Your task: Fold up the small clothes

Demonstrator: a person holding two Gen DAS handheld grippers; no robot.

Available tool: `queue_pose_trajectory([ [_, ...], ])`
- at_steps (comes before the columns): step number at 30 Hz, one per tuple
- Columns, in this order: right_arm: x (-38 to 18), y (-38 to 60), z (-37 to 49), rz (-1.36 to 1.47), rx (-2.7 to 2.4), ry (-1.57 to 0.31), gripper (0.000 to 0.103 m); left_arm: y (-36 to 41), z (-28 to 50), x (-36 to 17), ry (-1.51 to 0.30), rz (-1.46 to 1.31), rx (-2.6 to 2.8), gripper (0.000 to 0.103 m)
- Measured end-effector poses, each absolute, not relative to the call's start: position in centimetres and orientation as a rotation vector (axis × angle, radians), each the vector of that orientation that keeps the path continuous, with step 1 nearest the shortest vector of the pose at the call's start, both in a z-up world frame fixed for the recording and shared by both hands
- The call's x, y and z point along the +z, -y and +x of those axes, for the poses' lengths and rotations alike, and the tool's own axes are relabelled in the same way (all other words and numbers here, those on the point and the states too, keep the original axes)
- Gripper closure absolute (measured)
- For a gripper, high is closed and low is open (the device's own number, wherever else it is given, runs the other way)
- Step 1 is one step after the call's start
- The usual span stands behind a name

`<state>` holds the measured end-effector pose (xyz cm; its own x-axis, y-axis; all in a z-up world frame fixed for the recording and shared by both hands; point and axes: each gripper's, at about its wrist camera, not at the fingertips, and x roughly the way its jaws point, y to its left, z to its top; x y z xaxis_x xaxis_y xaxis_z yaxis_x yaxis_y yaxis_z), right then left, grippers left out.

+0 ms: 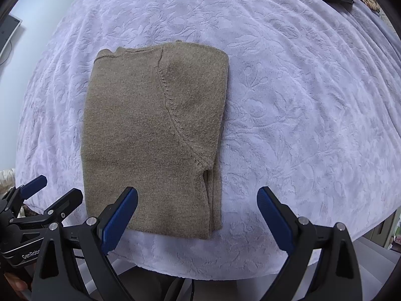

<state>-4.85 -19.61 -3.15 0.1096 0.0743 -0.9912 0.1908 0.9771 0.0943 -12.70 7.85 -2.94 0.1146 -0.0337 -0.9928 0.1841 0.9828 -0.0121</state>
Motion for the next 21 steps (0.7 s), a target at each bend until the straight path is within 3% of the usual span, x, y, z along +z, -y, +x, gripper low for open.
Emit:
queue_pose_trajectory([
  [21,-3.19,19.44,-4.68,0.22,-0.086,-1.466,0.006,-8.01,-12.59,-3.02,-1.451,0.127,-0.158,0.0],
])
